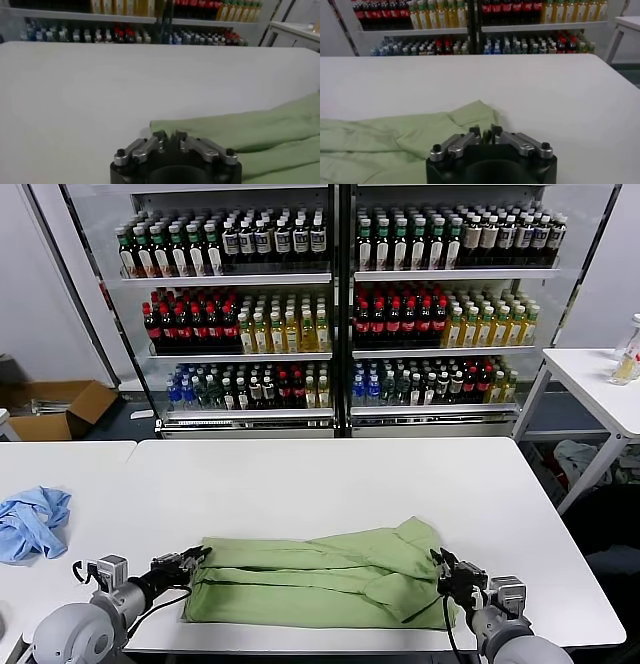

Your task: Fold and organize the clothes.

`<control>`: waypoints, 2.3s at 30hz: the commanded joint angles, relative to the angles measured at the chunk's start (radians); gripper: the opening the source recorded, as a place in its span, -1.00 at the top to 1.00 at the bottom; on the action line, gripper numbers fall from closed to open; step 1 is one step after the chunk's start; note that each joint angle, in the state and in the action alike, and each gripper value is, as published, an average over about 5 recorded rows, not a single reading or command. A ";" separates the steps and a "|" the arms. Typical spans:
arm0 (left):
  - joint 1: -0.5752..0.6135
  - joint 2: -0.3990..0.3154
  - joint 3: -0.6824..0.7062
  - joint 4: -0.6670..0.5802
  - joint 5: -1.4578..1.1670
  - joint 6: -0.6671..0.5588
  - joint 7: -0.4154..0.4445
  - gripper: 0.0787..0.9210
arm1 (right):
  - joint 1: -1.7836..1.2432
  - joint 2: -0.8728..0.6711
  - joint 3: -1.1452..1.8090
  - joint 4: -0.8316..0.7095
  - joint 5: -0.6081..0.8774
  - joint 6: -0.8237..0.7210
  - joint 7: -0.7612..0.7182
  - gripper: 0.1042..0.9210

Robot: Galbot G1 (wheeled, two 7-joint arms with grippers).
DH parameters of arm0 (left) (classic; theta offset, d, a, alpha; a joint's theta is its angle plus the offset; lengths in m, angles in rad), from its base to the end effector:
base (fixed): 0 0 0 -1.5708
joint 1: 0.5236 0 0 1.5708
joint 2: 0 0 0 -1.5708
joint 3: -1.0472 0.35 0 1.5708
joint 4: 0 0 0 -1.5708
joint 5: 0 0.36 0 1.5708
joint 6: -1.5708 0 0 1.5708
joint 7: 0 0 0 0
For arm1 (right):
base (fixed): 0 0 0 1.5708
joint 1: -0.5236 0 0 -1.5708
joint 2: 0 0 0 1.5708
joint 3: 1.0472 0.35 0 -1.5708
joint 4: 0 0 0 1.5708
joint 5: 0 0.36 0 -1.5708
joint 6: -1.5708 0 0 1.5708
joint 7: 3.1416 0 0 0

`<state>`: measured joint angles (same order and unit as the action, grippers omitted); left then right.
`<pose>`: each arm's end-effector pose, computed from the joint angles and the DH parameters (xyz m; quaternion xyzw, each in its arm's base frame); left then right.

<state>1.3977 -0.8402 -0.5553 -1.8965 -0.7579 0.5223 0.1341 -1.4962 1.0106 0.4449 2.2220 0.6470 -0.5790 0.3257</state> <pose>0.2626 0.1647 -0.2745 -0.1622 -0.9402 0.0225 0.2985 0.2035 -0.0510 -0.2353 0.0596 -0.9645 0.0020 0.2571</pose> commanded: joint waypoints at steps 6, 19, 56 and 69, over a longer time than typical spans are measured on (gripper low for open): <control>0.084 -0.047 -0.005 -0.194 -0.025 -0.021 -0.308 0.06 | -0.026 0.001 0.090 0.057 -0.033 0.001 0.000 -0.06; 0.115 -0.175 0.146 -0.145 -0.017 -0.108 -0.548 -0.74 | -0.018 -0.013 0.108 0.056 -0.057 0.001 -0.014 -0.75; 0.080 -0.056 -0.269 -0.162 0.346 0.030 -0.468 0.96 | -0.015 -0.008 0.120 0.044 -0.122 0.002 -0.019 -0.76; 0.112 -0.057 -0.231 -0.318 -0.077 0.058 -0.495 0.96 | 0.018 -0.014 0.086 0.031 -0.142 0.001 -0.014 -0.76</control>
<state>1.4927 -0.8925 -0.8016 -2.0411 -0.5166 0.5494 -0.3247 -1.4900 0.9968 0.5458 2.2531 0.5148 -0.5773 0.3106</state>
